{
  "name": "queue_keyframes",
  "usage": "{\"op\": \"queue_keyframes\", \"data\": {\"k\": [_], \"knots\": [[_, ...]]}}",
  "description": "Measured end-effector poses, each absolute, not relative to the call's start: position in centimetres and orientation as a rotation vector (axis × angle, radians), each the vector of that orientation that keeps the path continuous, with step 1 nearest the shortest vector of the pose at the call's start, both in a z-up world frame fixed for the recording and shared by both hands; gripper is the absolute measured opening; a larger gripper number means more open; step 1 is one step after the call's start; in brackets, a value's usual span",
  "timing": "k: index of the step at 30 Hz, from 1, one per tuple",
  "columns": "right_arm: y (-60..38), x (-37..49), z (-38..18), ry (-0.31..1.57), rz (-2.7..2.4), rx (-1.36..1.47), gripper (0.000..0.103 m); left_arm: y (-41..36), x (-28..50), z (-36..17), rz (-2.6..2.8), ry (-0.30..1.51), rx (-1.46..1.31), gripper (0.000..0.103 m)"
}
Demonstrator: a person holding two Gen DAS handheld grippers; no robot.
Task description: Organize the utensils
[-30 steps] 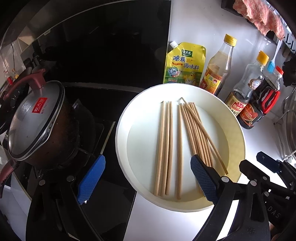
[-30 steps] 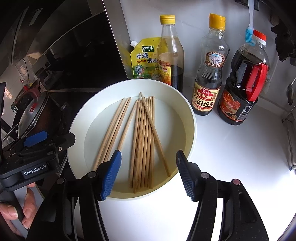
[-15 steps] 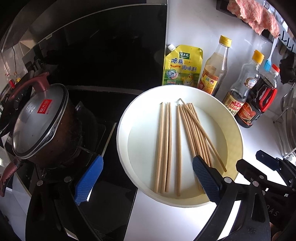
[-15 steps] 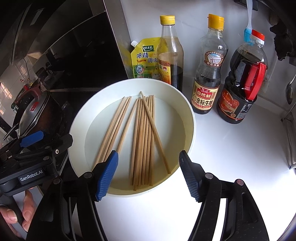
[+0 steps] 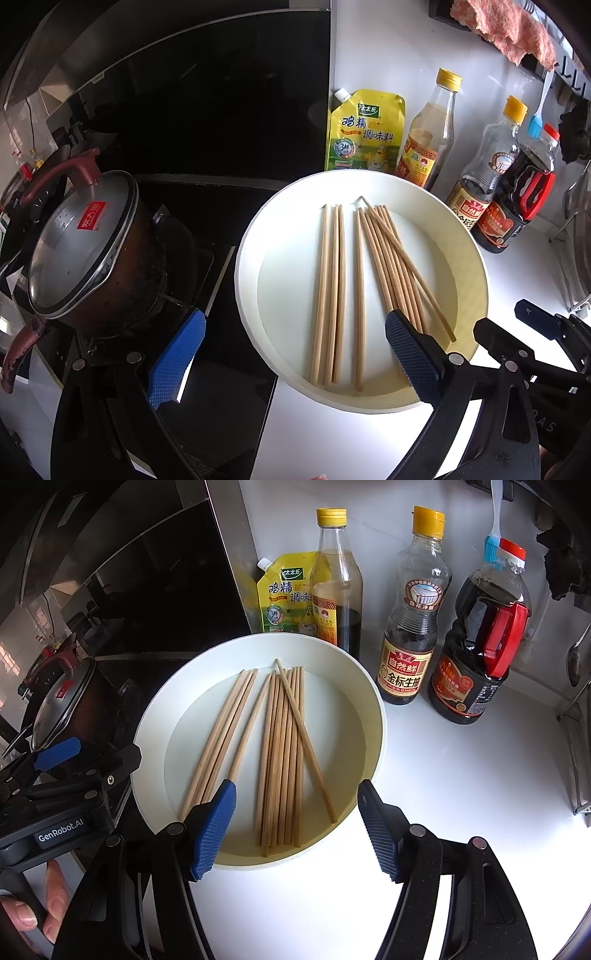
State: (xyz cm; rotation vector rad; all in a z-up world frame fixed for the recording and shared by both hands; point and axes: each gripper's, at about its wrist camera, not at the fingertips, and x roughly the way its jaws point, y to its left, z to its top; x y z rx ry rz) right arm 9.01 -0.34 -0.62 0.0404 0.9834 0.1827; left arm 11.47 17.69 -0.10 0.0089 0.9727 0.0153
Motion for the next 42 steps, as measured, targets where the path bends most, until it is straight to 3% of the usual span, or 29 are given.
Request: {"op": "queue_keyframes", "data": {"k": [42], "knots": [[-0.37,9.02,-0.76,0.990,0.173,0.039,0.065,17.82,11.38,-0.30,0.026,0.988,0.003,0.096]]}}
